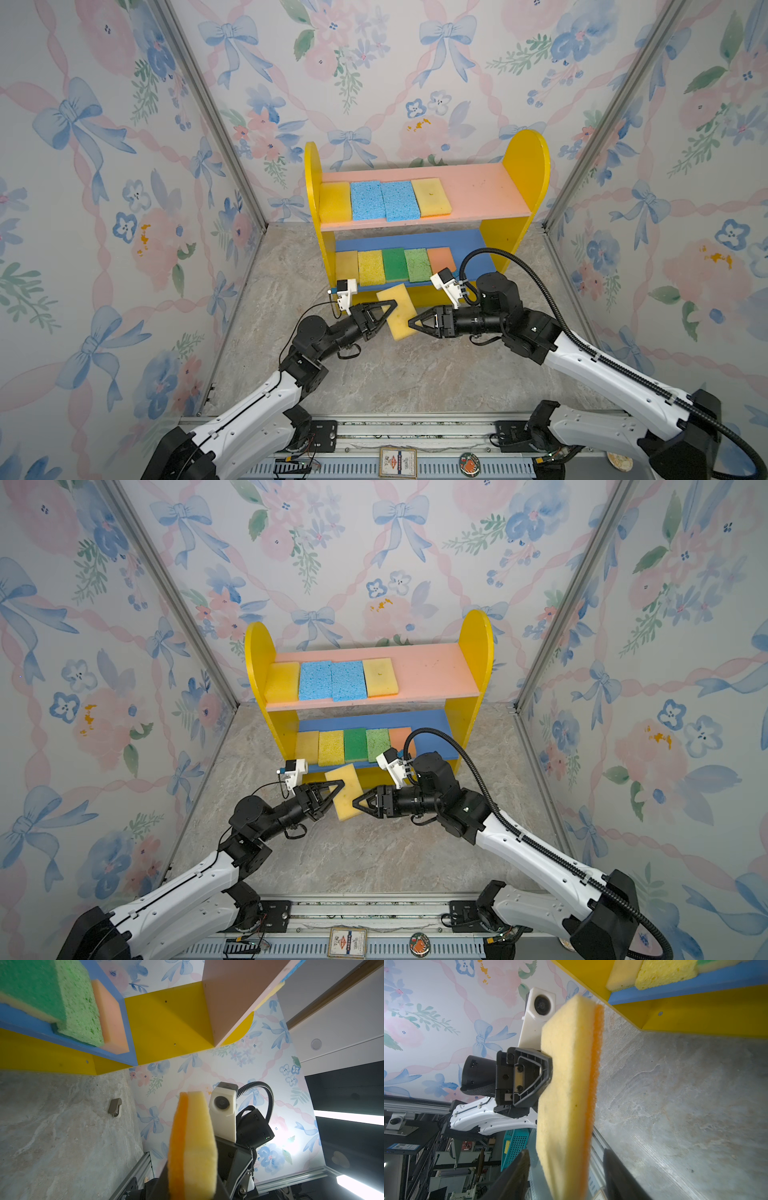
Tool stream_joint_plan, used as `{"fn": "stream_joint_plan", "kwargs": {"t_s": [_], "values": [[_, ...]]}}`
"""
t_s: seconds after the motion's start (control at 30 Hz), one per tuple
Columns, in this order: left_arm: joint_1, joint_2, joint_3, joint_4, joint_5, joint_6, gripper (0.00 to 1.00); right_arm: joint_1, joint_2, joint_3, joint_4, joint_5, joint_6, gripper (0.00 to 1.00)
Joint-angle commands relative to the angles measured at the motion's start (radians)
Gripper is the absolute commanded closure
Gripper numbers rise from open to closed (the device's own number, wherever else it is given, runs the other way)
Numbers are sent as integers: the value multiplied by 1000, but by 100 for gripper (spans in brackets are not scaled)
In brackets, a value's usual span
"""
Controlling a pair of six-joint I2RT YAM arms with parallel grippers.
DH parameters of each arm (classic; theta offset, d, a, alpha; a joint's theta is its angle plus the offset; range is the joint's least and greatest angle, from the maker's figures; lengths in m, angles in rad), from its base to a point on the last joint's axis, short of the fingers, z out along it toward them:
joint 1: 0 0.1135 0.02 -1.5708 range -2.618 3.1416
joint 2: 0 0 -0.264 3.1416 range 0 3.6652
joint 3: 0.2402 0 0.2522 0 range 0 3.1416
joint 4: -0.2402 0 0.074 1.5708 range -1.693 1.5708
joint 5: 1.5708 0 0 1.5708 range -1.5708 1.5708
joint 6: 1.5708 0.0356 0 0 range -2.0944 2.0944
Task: Place and organize the cleaning sponges onto the shelf
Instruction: 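Raise the sponge with the right gripper up to the pink top shelf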
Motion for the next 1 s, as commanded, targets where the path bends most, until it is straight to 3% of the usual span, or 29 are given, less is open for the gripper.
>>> {"fn": "stream_joint_plan", "kwargs": {"t_s": [0.0, 0.27, 0.37, 0.43, 0.47, 0.5, 0.53, 0.77, 0.87, 0.97], "values": [[-5, -14, 25, 35, -10, -2, 78, 5, 3, -14, -4, 4, 6, 46], [-5, -16, 19, 36, -14, -2, 78, -2, -27, -21, -13, 26, 9, 76], [-5, -19, 15, 34, -20, -4, 74, -7, -39, -18, -31, 42, 4, 81], [-4, -21, 13, 35, -21, -5, 59, -8, -47, -10, -49, 56, -3, 82], [-2, -21, 11, 35, -16, -6, 44, -8, -51, -4, -65, 66, -8, 83], [2, -23, 10, 35, -10, -6, 7, -9, -56, 6, -84, 80, -17, 84], [8, -27, 7, 35, -1, -6, 2, -8, -62, 16, -102, 92, -27, 84], [145, -143, -20, -54, 99, 5, 2, -17, -108, 185, -368, 245, -166, 85], [225, -206, 48, -301, 147, 160, 2, -18, -114, 321, -512, 306, -253, 85], [284, -231, 166, -639, 124, 409, 2, -18, -108, 477, -647, 388, -317, 85]]}}
